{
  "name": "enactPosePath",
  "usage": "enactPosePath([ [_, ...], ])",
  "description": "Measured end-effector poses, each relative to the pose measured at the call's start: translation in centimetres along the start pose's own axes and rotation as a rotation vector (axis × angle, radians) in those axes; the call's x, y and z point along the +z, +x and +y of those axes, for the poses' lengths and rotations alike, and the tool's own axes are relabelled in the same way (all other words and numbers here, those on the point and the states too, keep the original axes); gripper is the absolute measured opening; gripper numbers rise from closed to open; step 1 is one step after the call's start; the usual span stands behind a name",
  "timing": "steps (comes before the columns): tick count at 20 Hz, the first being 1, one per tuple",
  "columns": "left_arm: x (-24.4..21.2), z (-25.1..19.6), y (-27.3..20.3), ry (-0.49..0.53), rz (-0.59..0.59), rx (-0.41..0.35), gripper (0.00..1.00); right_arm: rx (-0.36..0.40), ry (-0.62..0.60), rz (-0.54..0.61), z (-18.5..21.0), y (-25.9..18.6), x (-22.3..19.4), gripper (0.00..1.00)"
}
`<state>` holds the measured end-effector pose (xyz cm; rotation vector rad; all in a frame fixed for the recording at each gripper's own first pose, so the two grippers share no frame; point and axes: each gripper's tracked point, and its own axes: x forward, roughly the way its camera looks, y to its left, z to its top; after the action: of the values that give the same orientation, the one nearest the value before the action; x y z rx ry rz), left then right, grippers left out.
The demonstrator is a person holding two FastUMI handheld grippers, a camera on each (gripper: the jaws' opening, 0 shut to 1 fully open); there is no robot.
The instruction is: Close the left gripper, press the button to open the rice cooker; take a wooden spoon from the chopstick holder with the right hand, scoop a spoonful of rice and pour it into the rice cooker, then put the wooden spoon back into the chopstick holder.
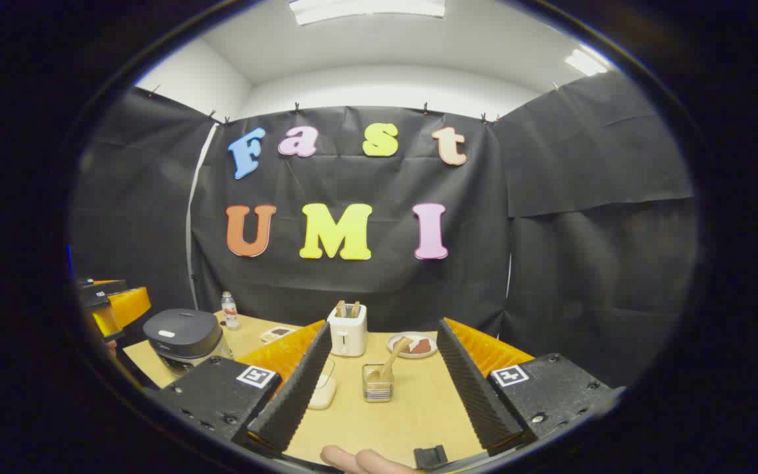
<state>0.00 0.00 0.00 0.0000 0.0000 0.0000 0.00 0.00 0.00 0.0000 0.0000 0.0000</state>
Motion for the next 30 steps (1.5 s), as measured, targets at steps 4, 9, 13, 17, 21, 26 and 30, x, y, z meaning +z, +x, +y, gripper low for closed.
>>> enactPosePath([
  [4, -0.4, 1.0, 0.1, 0.001, 0.012, 0.052, 0.94, 0.031, 0.006, 0.011, -0.2, -0.3, -0.6, 1.00],
  [9, -1.1, 1.4, 0.5, 0.011, 0.024, 0.049, 0.94, 0.067, 0.014, 0.015, -0.3, -0.4, -1.3, 1.00],
  [13, -1.4, 1.6, 0.6, 0.005, 0.022, 0.052, 0.94, 0.072, 0.010, 0.006, -0.5, -0.3, -1.4, 1.00],
  [17, -2.4, 1.7, 0.8, 0.001, 0.031, 0.054, 0.94, 0.080, 0.021, -0.006, -0.5, -0.4, -2.0, 0.99],
  [21, -3.0, 2.7, 1.5, 0.008, 0.042, 0.073, 0.94, 0.075, 0.008, -0.008, -0.9, 0.4, -2.8, 0.99],
  [26, -4.7, 4.7, 3.4, 0.009, 0.114, 0.098, 0.78, 0.076, 0.018, -0.007, -1.6, 1.7, -3.5, 1.00],
  [30, -6.2, 6.6, 5.3, 0.015, 0.182, 0.125, 0.54, 0.094, 0.022, -0.007, -1.9, 2.3, -4.4, 1.00],
])
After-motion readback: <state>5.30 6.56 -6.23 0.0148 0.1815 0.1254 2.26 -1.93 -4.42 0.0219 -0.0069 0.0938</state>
